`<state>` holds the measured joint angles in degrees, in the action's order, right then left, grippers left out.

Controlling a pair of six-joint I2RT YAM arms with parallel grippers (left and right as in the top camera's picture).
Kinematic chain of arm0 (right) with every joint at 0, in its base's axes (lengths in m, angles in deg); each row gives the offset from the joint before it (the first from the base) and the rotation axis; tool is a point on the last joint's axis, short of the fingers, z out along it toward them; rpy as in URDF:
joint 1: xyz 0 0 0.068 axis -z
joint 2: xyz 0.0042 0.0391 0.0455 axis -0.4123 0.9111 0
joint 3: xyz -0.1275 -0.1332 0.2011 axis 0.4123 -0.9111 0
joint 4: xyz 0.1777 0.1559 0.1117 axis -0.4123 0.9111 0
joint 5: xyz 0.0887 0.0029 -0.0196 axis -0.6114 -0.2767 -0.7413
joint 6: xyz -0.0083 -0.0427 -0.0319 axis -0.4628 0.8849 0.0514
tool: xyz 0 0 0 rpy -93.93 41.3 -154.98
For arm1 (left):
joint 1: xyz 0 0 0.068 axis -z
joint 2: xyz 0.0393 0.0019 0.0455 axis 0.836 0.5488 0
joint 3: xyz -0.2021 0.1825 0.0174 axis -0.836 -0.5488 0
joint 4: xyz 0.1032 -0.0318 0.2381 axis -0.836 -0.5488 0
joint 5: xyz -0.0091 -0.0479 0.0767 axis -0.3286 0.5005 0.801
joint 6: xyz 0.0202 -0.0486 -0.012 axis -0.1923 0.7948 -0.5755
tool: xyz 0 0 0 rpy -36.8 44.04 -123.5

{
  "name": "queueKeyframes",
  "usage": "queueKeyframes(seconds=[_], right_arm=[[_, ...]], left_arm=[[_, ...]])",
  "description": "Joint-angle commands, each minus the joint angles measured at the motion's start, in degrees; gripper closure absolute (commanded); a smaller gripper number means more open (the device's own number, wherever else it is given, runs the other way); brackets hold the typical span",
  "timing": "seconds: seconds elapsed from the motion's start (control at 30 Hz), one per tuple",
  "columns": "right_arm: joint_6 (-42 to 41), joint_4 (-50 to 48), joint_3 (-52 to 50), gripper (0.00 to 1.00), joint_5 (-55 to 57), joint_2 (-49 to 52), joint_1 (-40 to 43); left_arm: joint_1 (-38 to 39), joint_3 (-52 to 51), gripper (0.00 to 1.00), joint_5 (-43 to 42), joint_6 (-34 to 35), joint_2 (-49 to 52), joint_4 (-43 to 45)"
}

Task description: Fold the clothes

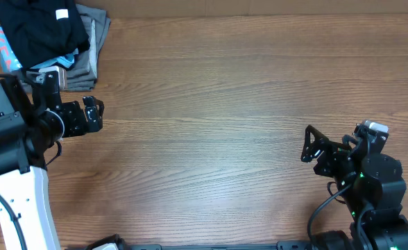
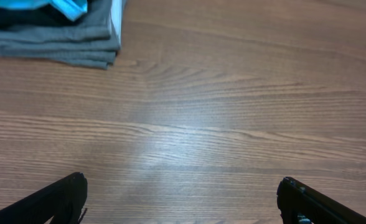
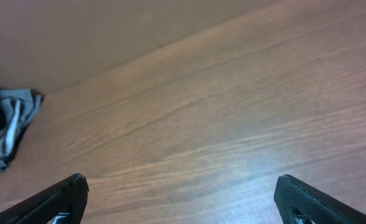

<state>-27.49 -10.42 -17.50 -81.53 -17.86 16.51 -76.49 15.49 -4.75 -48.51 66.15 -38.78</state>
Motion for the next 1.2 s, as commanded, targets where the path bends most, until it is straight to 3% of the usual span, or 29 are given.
queueKeyframes(seconds=[0.0, 0.2, 0.6, 0.83, 1.17], right_arm=[[0.4, 0.2, -1.1, 0.0, 1.0, -2.8, 1.3], [0.4, -1.9, -11.4, 0.0, 1.0, -12.0, 4.7], [9.4, -33.4, -37.2, 0.0, -5.5, -24.4, 5.3], [9.4, -42.9, -43.8, 0.0, -5.5, -27.5, 5.3], [13.9, -39.2, -44.2, 0.0, -5.2, -31.6, 5.3]], left_arm=[[-0.1, 0.7, 0.0, 0.4, -1.6, 2.2, 0.0], [-0.1, 0.7, 0.0, 0.4, -1.6, 5.6, 0.0], [-0.1, 0.7, 0.0, 0.4, -1.6, 12.2, 0.1], [-0.1, 0.7, 0.0, 0.4, -1.6, 14.6, 0.1], [-0.1, 0.7, 0.0, 0.4, -1.6, 16.2, 0.1]])
